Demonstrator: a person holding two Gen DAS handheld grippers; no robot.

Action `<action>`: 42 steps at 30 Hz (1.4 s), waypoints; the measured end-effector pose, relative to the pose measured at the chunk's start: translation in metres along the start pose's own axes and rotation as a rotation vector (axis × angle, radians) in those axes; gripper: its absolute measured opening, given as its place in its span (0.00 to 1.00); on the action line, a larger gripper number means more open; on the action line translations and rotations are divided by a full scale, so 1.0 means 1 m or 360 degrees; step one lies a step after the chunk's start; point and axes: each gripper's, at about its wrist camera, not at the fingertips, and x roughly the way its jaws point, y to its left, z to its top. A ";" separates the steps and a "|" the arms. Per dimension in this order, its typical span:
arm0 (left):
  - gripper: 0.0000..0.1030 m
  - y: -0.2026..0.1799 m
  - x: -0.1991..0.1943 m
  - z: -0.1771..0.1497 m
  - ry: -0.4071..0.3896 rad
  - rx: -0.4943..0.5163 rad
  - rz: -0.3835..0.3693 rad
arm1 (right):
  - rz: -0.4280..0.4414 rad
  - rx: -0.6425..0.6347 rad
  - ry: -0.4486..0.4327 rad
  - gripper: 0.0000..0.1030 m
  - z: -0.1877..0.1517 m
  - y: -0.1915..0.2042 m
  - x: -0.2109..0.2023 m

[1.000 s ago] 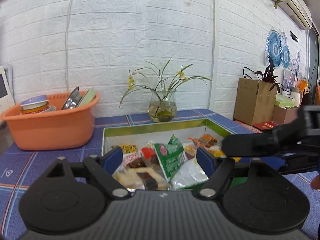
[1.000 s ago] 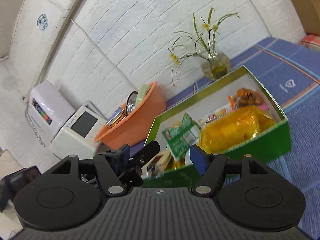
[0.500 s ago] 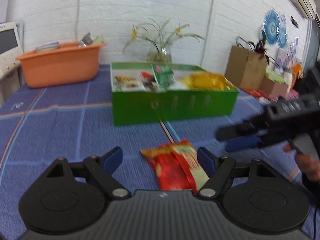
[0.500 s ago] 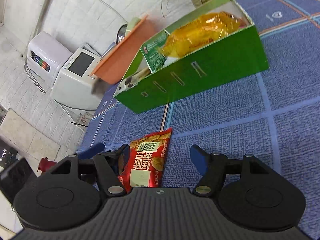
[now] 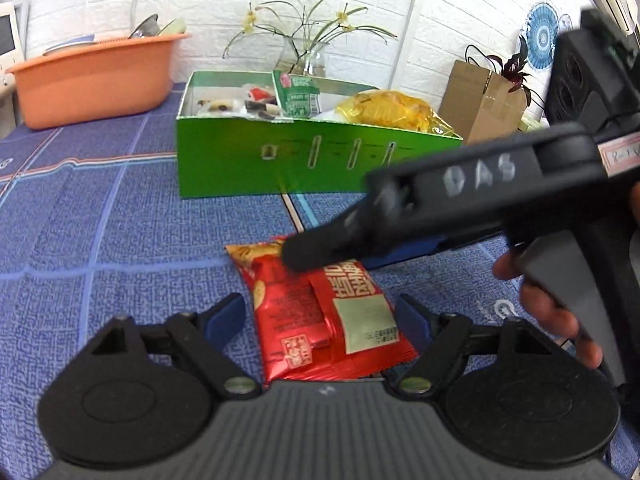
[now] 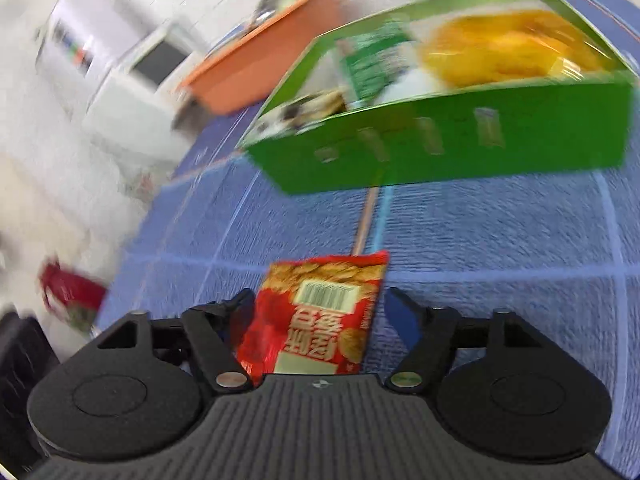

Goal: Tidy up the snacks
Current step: 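Grasp the red cracker bag with the right gripper and lift, then lower the red cracker bag into the green box and release it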

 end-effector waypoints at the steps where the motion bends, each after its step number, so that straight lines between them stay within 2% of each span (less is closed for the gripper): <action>1: 0.75 -0.001 0.000 -0.001 -0.0008 0.0013 -0.0012 | -0.0011 -0.0113 0.0021 1.00 -0.001 0.008 0.003; 5: 0.73 -0.007 -0.001 -0.004 -0.0025 0.0052 0.0015 | -0.0118 -0.0423 -0.0025 1.00 -0.017 0.028 0.007; 8: 0.70 -0.007 -0.003 -0.005 -0.0034 0.0045 0.0004 | -0.0108 -0.0407 -0.0049 1.00 -0.019 0.025 0.004; 10: 0.57 -0.006 -0.006 -0.004 -0.0046 0.0031 -0.0007 | -0.0100 -0.0389 -0.0062 1.00 -0.019 0.022 0.001; 20: 0.44 -0.011 -0.012 0.000 -0.0081 0.0027 -0.0009 | -0.0082 -0.0275 -0.0246 1.00 -0.018 0.017 -0.014; 22: 0.42 -0.012 -0.013 0.001 -0.0094 0.0022 -0.0003 | -0.0107 -0.0294 -0.0295 0.93 -0.018 0.019 -0.018; 23: 0.42 -0.013 -0.013 0.002 -0.0103 0.0020 0.0004 | -0.0126 -0.0307 -0.0314 0.83 -0.019 0.020 -0.020; 24: 0.39 -0.013 -0.014 0.003 -0.0116 0.0016 0.0007 | -0.0137 -0.0319 -0.0327 0.80 -0.020 0.020 -0.022; 28: 0.32 -0.011 -0.017 0.006 -0.0139 -0.0020 -0.0008 | -0.0158 -0.0360 -0.0385 0.79 -0.022 0.019 -0.026; 37: 0.31 -0.023 -0.038 0.017 -0.0282 0.0034 -0.0001 | -0.0200 -0.0482 -0.0658 0.79 -0.033 0.037 -0.051; 42: 0.31 -0.028 -0.044 0.027 -0.0347 0.0088 0.0038 | -0.0187 -0.0476 -0.0752 0.79 -0.026 0.037 -0.056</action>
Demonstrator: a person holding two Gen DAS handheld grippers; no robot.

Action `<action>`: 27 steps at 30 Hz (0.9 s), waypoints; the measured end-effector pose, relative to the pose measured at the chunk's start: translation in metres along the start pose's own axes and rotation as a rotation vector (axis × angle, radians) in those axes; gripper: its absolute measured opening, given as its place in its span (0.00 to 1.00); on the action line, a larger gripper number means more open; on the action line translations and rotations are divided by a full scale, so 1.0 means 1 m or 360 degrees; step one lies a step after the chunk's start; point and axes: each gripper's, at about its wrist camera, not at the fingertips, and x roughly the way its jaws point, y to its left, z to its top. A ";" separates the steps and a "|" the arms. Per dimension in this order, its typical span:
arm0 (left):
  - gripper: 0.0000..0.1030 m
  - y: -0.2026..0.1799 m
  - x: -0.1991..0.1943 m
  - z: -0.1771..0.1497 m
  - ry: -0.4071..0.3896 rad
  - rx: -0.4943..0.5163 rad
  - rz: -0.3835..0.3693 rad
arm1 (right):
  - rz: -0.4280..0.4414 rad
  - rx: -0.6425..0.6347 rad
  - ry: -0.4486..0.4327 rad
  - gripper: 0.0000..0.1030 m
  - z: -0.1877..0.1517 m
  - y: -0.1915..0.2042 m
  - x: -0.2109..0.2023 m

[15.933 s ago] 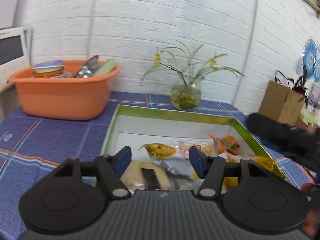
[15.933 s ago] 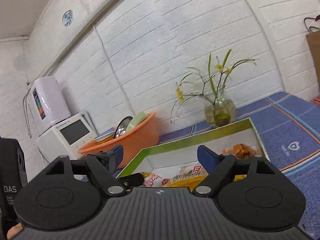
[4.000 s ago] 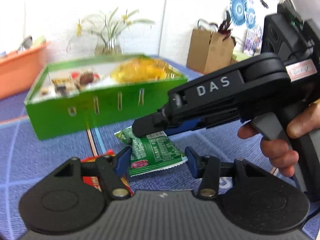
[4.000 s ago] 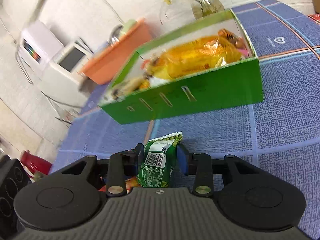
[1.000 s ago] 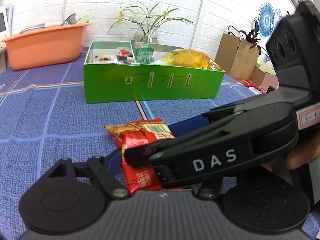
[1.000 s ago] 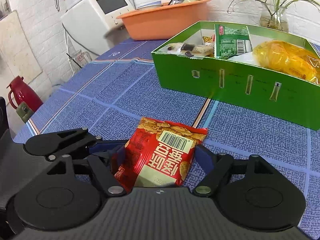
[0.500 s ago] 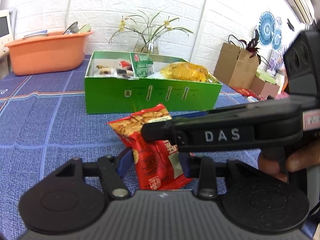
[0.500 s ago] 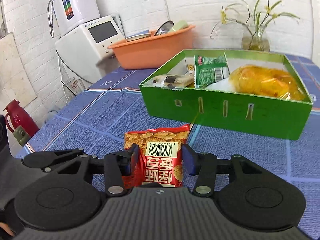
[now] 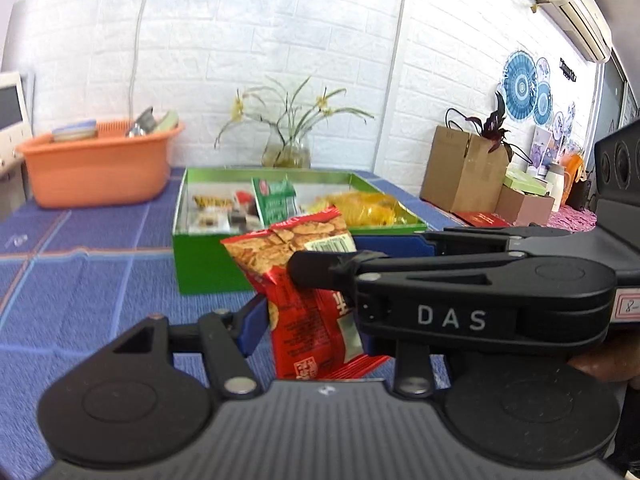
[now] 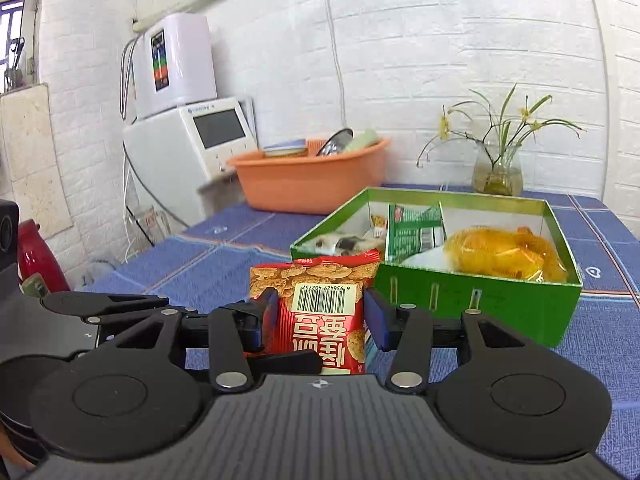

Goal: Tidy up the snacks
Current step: 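Lower the red cracker bag into the green box and release it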

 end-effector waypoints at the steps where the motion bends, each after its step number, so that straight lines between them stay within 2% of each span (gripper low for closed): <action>1: 0.31 -0.001 0.001 0.003 -0.0013 0.0013 0.0013 | -0.0004 0.0006 -0.0019 0.79 0.002 -0.001 0.000; 7: 0.31 -0.012 0.022 0.045 -0.0122 0.0160 0.0044 | -0.0091 0.0011 -0.0188 0.79 0.036 -0.019 0.004; 11: 0.31 -0.017 0.049 0.083 -0.0173 0.0200 0.0027 | -0.0124 0.0145 -0.0262 0.79 0.063 -0.049 0.012; 14: 0.32 -0.017 0.075 0.099 -0.0191 0.0192 0.0032 | -0.0180 0.0239 -0.0300 0.79 0.070 -0.065 0.027; 18: 0.33 -0.003 0.112 0.100 -0.0167 0.0118 0.0074 | -0.0221 0.0407 -0.0207 0.79 0.069 -0.082 0.061; 20: 0.33 0.007 0.126 0.098 -0.0112 0.0072 0.0073 | -0.0243 0.0434 -0.0147 0.79 0.066 -0.085 0.078; 22: 0.33 0.017 0.133 0.093 -0.0114 0.0038 0.0068 | -0.0254 0.0404 -0.0136 0.79 0.063 -0.083 0.089; 25: 0.38 0.028 0.139 0.087 -0.0116 0.0016 0.0063 | -0.0257 0.0337 -0.0150 0.83 0.057 -0.080 0.099; 26: 0.39 0.030 0.141 0.087 -0.0101 0.0003 0.0074 | -0.0251 0.0324 -0.0161 0.89 0.057 -0.080 0.100; 27: 0.43 0.032 0.142 0.088 -0.0094 -0.0014 0.0088 | -0.0249 0.0324 -0.0178 1.00 0.056 -0.080 0.100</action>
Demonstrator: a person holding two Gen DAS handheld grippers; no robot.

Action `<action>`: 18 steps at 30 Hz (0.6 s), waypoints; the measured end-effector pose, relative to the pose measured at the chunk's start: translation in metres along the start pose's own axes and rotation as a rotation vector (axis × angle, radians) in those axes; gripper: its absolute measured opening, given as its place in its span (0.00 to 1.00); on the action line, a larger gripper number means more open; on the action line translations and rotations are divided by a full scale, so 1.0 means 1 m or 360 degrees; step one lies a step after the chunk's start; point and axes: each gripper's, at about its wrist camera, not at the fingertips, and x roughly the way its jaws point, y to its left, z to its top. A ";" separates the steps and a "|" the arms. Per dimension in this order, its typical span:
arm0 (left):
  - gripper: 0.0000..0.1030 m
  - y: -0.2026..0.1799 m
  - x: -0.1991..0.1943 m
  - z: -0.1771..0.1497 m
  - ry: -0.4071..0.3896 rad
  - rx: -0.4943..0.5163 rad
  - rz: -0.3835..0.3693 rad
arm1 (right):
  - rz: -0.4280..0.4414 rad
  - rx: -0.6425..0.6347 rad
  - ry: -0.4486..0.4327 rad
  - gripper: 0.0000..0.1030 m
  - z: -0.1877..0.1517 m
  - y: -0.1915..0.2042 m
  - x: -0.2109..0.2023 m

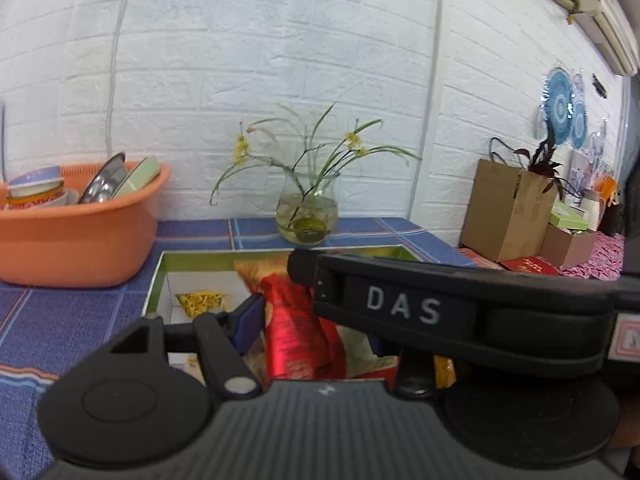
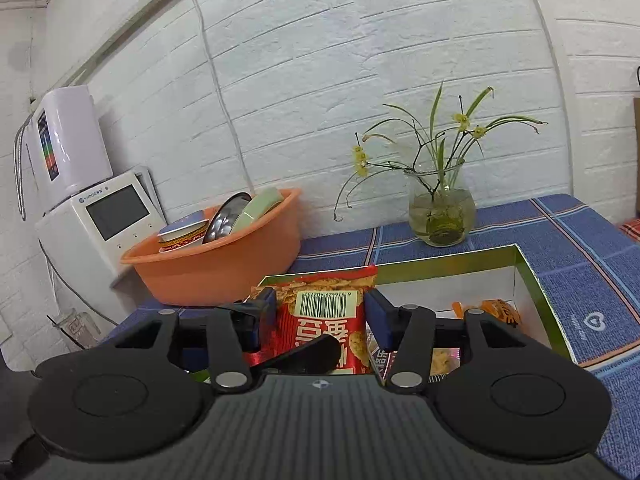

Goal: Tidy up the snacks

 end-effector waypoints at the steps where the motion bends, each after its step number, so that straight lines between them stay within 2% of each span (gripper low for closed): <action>1: 0.48 0.000 0.000 0.000 -0.0009 0.0001 0.0014 | -0.0003 0.0004 -0.0006 1.00 0.001 -0.001 0.000; 2: 0.52 -0.001 -0.001 -0.001 -0.0023 0.0011 0.0041 | -0.0008 0.0001 -0.0003 1.00 0.003 -0.002 0.000; 4: 0.69 -0.002 -0.005 0.000 -0.0070 0.0037 0.0107 | 0.0001 0.0004 -0.0015 1.00 0.006 -0.004 -0.004; 11: 0.82 -0.004 -0.026 0.007 -0.0197 0.0051 0.0137 | 0.0066 0.0089 -0.0104 1.00 0.016 -0.005 -0.020; 18: 0.86 0.000 -0.039 0.009 -0.0193 0.0019 0.0253 | -0.0051 0.0012 -0.0077 1.00 0.022 0.002 -0.028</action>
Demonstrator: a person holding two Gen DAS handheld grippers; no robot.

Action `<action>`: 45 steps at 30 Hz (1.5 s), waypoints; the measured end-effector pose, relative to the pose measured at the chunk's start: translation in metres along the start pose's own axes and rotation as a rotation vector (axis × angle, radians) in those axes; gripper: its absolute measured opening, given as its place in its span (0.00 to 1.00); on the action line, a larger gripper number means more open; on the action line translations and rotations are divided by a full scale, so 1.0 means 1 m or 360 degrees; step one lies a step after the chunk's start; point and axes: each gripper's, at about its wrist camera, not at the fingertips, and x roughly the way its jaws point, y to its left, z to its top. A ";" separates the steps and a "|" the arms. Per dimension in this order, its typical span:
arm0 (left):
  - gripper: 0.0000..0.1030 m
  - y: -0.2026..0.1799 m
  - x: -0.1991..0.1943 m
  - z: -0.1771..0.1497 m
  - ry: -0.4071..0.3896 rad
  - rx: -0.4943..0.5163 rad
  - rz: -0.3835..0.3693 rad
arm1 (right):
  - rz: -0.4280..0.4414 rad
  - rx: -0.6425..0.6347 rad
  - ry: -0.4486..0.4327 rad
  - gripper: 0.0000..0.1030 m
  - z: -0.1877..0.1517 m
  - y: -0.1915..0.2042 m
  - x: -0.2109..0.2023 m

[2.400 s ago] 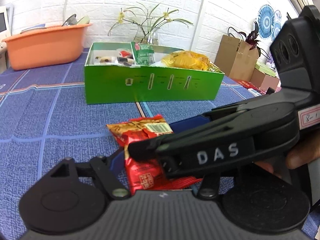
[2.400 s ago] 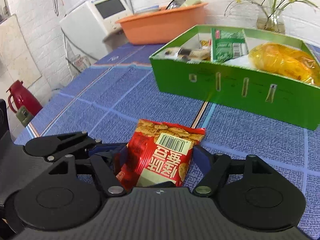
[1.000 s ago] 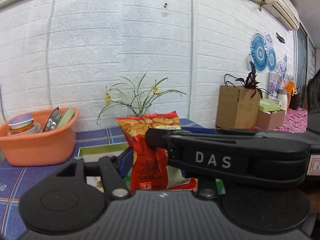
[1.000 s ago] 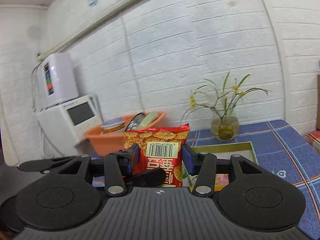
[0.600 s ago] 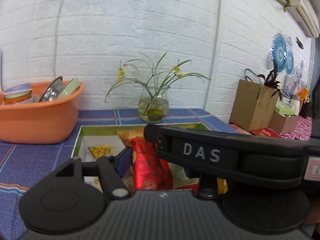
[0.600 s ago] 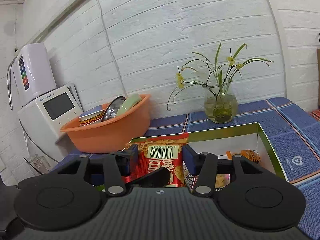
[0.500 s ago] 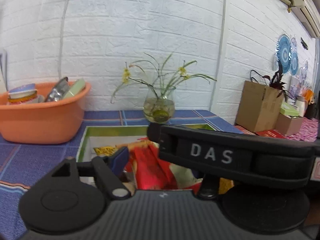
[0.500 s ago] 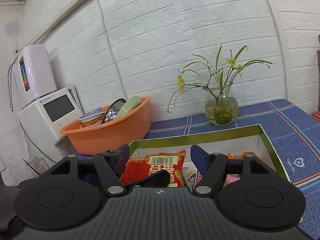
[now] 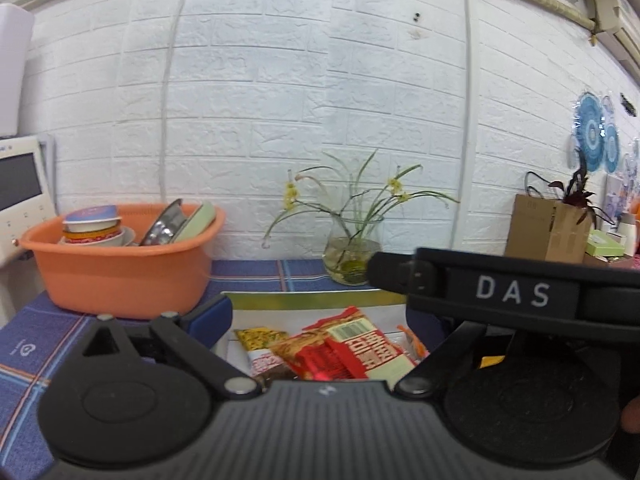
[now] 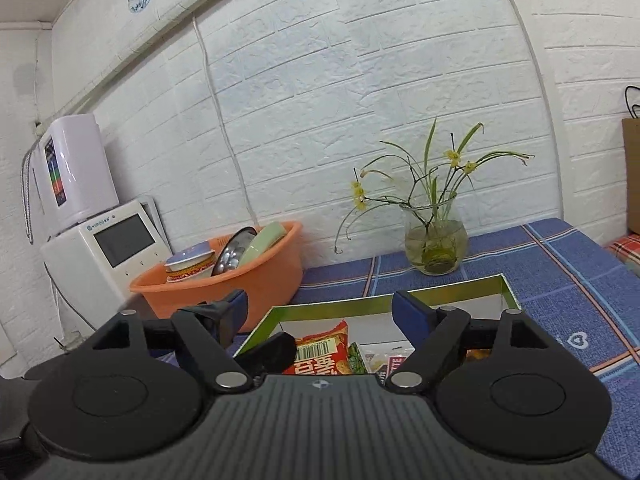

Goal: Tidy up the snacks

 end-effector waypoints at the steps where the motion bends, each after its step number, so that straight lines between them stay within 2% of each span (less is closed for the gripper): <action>1: 0.86 0.001 -0.002 0.000 0.0024 -0.0005 0.0040 | -0.0010 0.0004 -0.0009 1.00 0.000 -0.001 -0.002; 4: 0.86 0.003 -0.006 0.000 0.0153 -0.0017 0.0111 | -0.0016 0.0028 -0.0033 1.00 0.003 -0.003 -0.009; 6: 0.86 0.005 -0.014 -0.003 0.0195 -0.0022 0.0128 | 0.0014 0.0064 -0.0091 1.00 0.005 -0.005 -0.017; 10: 0.86 0.003 -0.035 -0.010 0.0168 -0.0032 0.0162 | 0.0153 0.0165 -0.0369 1.00 0.002 -0.008 -0.041; 11: 0.86 0.005 -0.043 -0.017 0.0156 -0.0057 0.0153 | 0.0197 0.0175 -0.0368 1.00 0.001 -0.009 -0.047; 13: 0.86 0.008 -0.056 -0.032 0.0176 -0.0091 0.0113 | 0.0252 0.0156 -0.0265 1.00 0.004 -0.009 -0.052; 14: 0.86 0.008 -0.061 -0.039 0.0202 -0.0103 0.0104 | 0.0225 0.0145 -0.0226 1.00 0.002 -0.008 -0.056; 17: 0.86 0.003 -0.074 -0.052 0.0275 -0.0123 0.0147 | -0.0032 0.0048 -0.0142 1.00 -0.009 0.003 -0.067; 19: 0.86 -0.002 -0.082 -0.056 0.0295 -0.0119 0.0186 | -0.0210 -0.0086 -0.0063 1.00 -0.012 0.015 -0.072; 20: 0.86 -0.005 -0.087 -0.057 0.0292 -0.0114 0.0197 | -0.0267 -0.0157 -0.0041 1.00 -0.015 0.020 -0.077; 22: 0.86 -0.010 -0.100 -0.060 0.0269 -0.0100 0.0215 | -0.0323 -0.0217 -0.0093 1.00 -0.032 0.023 -0.098; 24: 0.86 -0.013 -0.115 -0.063 0.0240 -0.0095 0.0201 | -0.0347 -0.0211 -0.0116 1.00 -0.049 0.022 -0.121; 29: 0.86 -0.023 -0.145 -0.073 0.0235 -0.0113 0.0208 | -0.0302 -0.0096 -0.0009 1.00 -0.086 0.016 -0.166; 31: 0.86 -0.032 -0.154 -0.080 0.0253 -0.0041 0.0305 | -0.0299 -0.0062 0.0049 1.00 -0.097 0.015 -0.178; 33: 0.86 -0.043 -0.161 -0.090 0.0264 0.0110 0.0439 | -0.0321 -0.0041 0.0093 1.00 -0.105 0.016 -0.187; 35: 0.86 -0.055 -0.168 -0.102 0.0244 0.0261 0.0509 | -0.0344 -0.0044 0.0121 1.00 -0.110 0.017 -0.194; 37: 0.86 -0.062 -0.172 -0.111 0.0266 0.0323 0.0471 | -0.0381 -0.0065 0.0144 1.00 -0.114 0.021 -0.200; 42: 0.86 -0.065 -0.175 -0.122 0.0374 0.0202 0.0230 | -0.0405 -0.0079 0.0133 1.00 -0.117 0.025 -0.213; 45: 0.86 -0.065 -0.179 -0.125 0.0384 0.0151 0.0224 | -0.0410 -0.0028 0.0125 1.00 -0.121 0.018 -0.222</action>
